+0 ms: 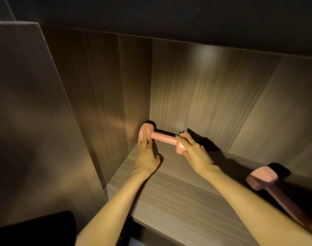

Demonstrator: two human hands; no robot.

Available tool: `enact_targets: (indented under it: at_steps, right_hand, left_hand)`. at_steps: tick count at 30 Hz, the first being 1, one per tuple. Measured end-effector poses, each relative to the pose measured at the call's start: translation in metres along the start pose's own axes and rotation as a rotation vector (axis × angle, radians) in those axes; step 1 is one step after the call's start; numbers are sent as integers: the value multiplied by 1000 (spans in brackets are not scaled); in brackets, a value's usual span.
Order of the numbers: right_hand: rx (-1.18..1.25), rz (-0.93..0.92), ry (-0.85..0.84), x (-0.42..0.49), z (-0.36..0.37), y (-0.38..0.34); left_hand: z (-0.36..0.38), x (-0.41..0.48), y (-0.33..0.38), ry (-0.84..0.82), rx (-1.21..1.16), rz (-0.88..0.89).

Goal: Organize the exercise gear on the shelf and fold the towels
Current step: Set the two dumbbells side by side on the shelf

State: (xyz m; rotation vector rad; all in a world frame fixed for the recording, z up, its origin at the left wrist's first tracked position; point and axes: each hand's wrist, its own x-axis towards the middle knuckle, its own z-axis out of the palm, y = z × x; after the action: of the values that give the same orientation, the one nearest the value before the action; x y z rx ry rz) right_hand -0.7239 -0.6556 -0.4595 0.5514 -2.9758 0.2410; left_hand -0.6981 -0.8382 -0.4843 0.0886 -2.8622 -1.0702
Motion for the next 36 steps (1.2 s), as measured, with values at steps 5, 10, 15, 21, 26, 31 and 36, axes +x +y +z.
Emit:
enact_targets:
  at_steps: [5, 10, 15, 21, 26, 31, 36]
  right_hand:
    - [-5, 57, 13, 17, 5, 4]
    - [0, 80, 33, 27, 5, 10]
    - [-91, 100, 2, 26, 9, 4]
    - [99, 77, -185, 23, -1, 3]
    - [268, 83, -207, 1, -27, -2]
    - [252, 37, 31, -46, -56, -3]
    - [265, 88, 178, -115, -85, 16]
  left_hand:
    - [-8, 20, -2, -64, -25, 47]
    - [-2, 33, -1, -82, -12, 46]
    - [3, 40, 0, -76, 1, 23]
    - [-2, 43, 5, -135, -18, -28]
    - [-16, 30, 15, -187, 11, 24]
    - [-20, 1, 35, 5, -79, 173]
    - [-11, -34, 78, 46, -50, 297]
